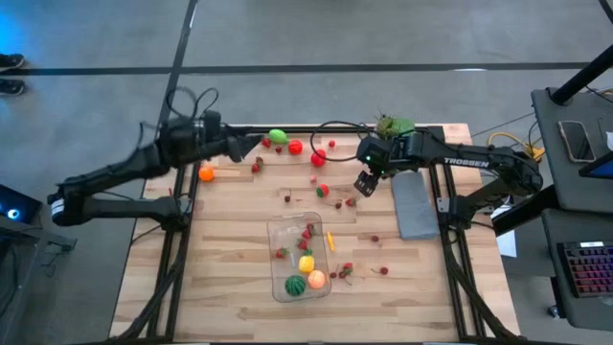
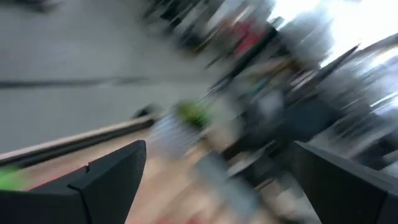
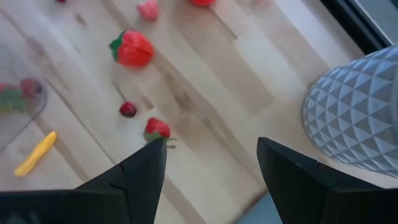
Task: Pick and placing Produce into tupperware
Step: Put the orange pumpkin into the transparent bin
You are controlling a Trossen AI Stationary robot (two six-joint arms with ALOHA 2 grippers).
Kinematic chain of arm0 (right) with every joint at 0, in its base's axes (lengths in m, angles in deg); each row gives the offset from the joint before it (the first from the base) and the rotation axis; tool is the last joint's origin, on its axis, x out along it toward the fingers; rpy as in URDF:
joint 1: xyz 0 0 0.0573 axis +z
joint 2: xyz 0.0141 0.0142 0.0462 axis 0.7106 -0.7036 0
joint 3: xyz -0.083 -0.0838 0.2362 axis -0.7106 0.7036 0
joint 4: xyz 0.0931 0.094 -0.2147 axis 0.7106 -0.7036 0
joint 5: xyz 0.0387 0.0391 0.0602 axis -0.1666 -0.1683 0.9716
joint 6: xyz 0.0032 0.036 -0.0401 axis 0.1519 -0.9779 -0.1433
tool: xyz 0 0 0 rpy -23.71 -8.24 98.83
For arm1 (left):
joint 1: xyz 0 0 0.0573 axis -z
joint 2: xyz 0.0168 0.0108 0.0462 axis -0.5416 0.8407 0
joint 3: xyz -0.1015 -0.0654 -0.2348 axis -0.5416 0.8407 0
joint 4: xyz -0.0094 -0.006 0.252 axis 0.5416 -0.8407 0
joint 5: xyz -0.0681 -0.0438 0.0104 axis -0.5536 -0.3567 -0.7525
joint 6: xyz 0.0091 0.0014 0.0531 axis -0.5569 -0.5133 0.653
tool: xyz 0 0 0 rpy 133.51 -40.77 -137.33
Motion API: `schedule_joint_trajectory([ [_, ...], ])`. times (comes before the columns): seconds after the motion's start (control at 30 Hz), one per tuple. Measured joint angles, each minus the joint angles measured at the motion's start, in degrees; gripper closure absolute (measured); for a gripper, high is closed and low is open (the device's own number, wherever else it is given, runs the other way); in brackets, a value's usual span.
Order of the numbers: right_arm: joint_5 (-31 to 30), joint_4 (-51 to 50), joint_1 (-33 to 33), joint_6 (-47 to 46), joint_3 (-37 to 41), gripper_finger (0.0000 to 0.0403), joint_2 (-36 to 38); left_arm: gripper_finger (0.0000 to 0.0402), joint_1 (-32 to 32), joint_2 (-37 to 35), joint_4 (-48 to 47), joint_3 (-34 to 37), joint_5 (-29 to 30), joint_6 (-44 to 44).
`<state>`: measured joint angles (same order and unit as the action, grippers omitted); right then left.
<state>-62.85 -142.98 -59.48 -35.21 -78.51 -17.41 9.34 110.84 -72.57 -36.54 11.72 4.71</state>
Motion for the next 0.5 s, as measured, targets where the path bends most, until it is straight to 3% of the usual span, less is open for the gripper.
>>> schedule_joint_trajectory([
  [0.13,0.0,0.8,-1.8,0.0,0.0,0.0159,0.0,0.0020,-1.4,6.7,-34.0,-14.6,9.8,5.7],
  [0.23,0.2,0.9,-3.1,0.0,0.0,0.0159,0.0,0.0020,-2.0,13.0,-52.0,-21.7,16.6,5.8],
  [0.5,3.0,1.1,-5.2,0.0,0.0,0.0161,0.0,0.0020,-2.2,24.9,-73.0,-26.5,22.4,9.2],
])
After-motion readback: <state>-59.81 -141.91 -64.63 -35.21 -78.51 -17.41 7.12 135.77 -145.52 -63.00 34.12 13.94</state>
